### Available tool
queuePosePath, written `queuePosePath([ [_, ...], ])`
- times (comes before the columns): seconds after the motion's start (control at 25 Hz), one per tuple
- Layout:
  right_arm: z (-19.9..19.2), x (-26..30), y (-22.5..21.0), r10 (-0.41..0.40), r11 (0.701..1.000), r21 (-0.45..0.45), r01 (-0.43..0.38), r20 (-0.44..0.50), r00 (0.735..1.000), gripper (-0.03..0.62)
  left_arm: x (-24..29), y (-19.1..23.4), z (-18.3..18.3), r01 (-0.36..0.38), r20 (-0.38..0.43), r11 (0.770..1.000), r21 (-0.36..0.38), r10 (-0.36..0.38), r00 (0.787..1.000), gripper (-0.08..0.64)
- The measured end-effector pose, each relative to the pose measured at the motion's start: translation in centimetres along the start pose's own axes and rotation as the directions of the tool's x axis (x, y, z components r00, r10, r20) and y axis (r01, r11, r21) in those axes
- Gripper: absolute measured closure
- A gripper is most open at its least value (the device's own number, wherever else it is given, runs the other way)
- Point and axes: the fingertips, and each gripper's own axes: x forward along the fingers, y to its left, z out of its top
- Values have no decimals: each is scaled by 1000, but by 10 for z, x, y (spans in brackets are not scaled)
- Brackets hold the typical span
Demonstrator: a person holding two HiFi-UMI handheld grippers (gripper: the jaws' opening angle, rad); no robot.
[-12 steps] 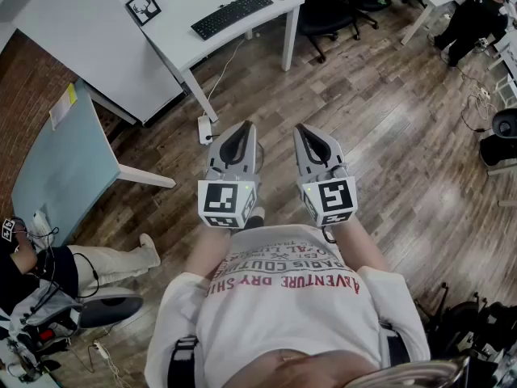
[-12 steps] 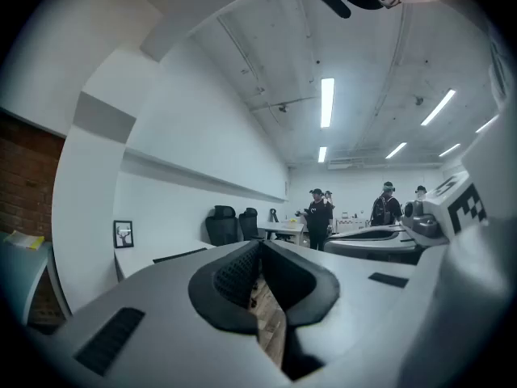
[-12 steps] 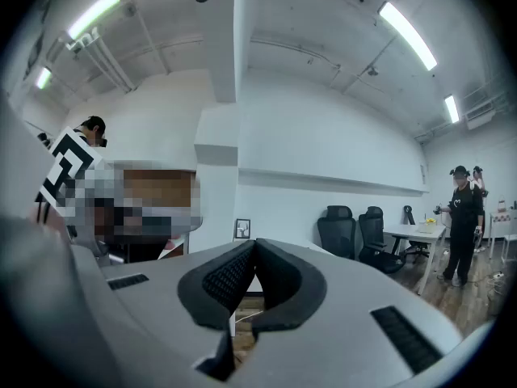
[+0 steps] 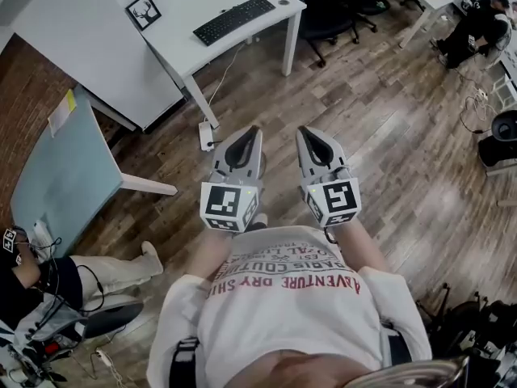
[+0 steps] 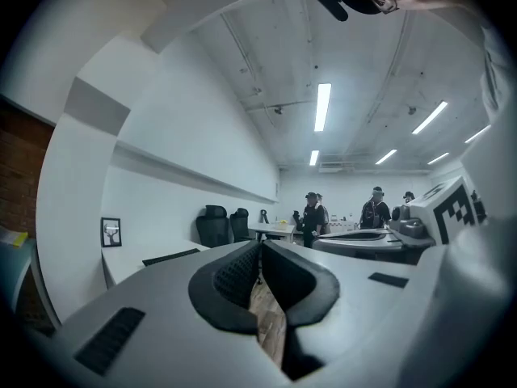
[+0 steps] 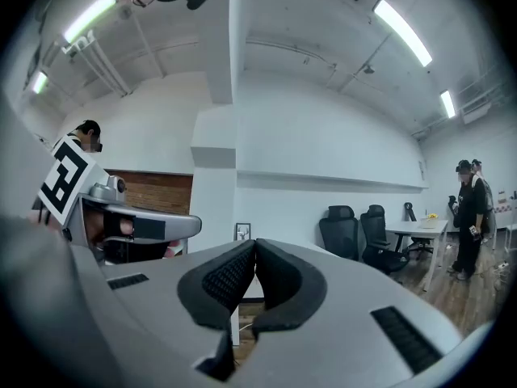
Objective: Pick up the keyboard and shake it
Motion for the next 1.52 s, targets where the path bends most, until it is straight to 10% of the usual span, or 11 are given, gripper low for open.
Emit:
queuePosePath([
  [0.76, -8, 126, 20, -6, 1000, -8, 6, -18, 1000, 568, 46, 129, -20, 38, -14, 994, -104, -40, 999, 526],
  [1.52, -22, 292, -190, 154, 986, 60, -153, 0, 988, 566, 276, 175, -16, -173, -65, 981, -87, 168, 984, 526],
])
